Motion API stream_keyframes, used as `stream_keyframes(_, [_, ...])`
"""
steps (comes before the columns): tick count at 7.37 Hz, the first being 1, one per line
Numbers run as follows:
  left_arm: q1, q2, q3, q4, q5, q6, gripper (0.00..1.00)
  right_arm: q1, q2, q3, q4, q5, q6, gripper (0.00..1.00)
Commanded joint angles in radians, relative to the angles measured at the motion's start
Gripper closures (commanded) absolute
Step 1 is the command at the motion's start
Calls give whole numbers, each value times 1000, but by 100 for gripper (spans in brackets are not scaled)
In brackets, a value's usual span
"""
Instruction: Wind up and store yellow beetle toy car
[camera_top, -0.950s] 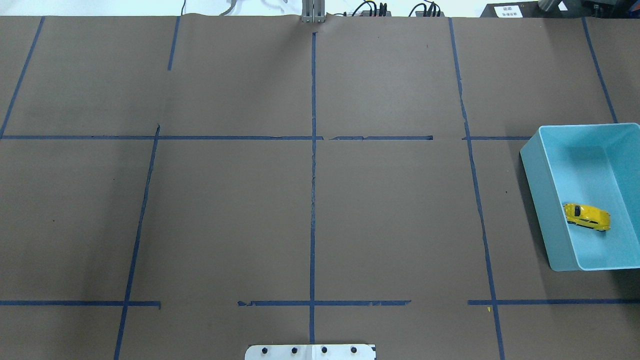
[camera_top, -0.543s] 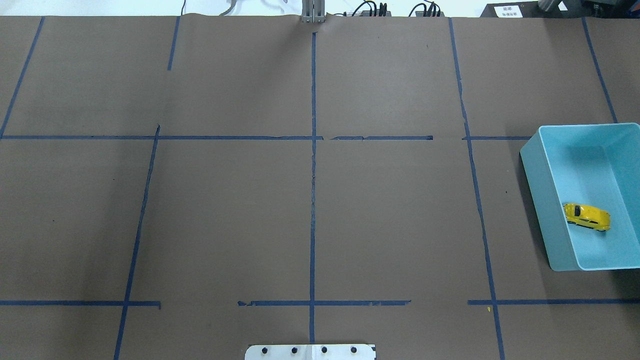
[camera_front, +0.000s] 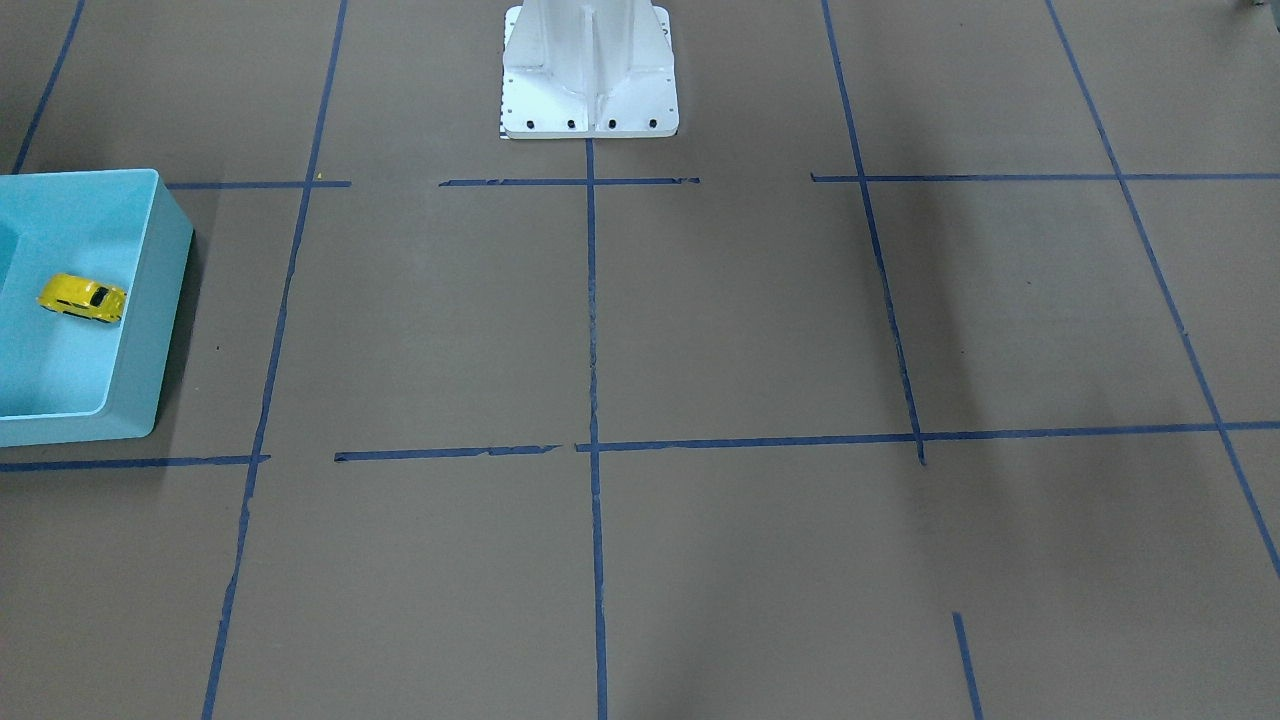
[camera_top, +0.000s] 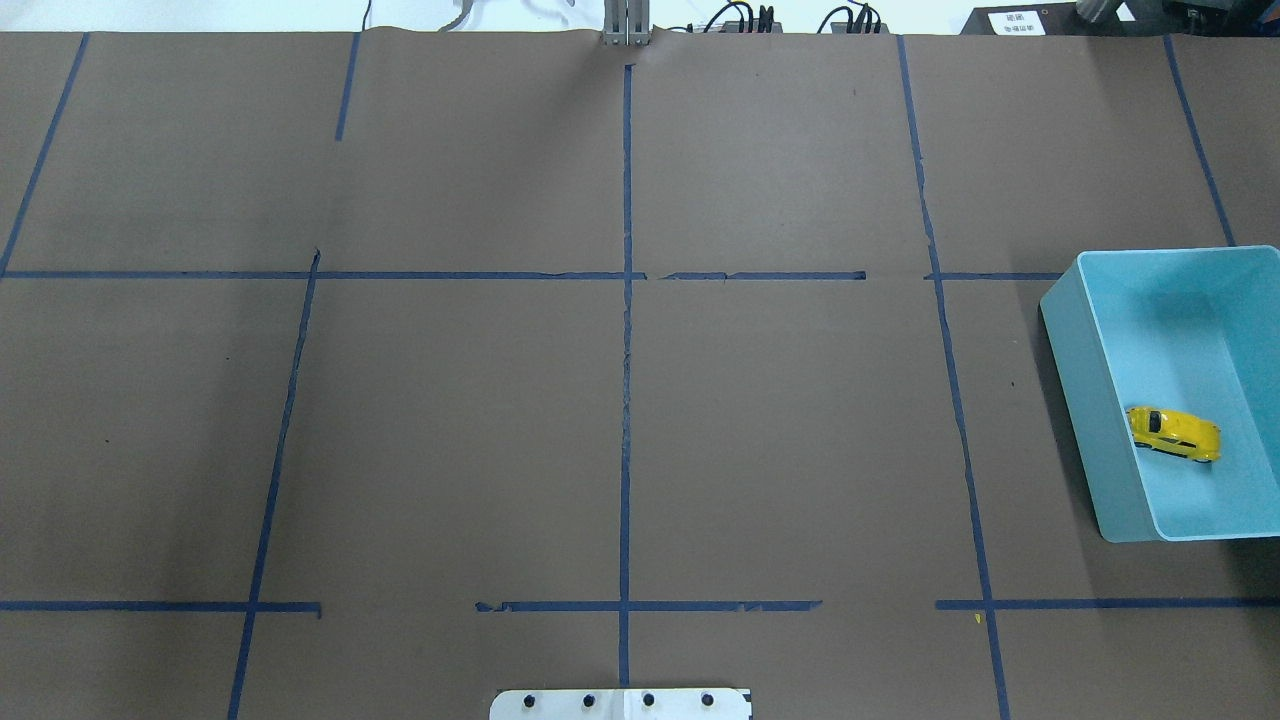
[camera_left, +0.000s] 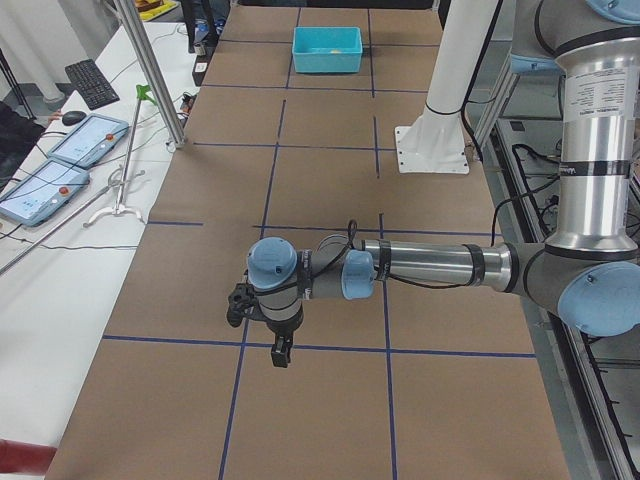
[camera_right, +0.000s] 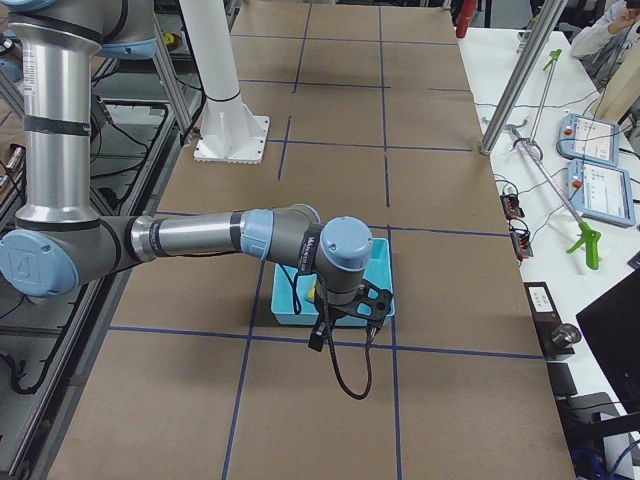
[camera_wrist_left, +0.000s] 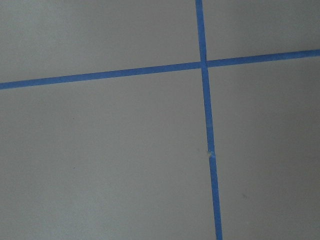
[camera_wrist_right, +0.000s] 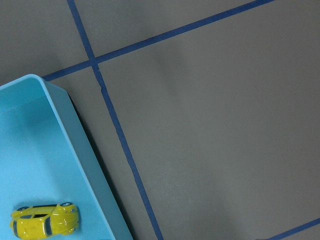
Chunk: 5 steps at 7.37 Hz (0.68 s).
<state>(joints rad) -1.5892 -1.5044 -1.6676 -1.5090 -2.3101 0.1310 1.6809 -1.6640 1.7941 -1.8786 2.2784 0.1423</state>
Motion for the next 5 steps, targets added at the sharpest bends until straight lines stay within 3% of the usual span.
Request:
stream_keyframes(1, [0,0,0,0,0,1,0,-3,-28,-64,164,-10,-4,0])
stream_keyframes(5, [0,0,-1,0,0,1,0,-1,-71,-55,200,-1,-4,0])
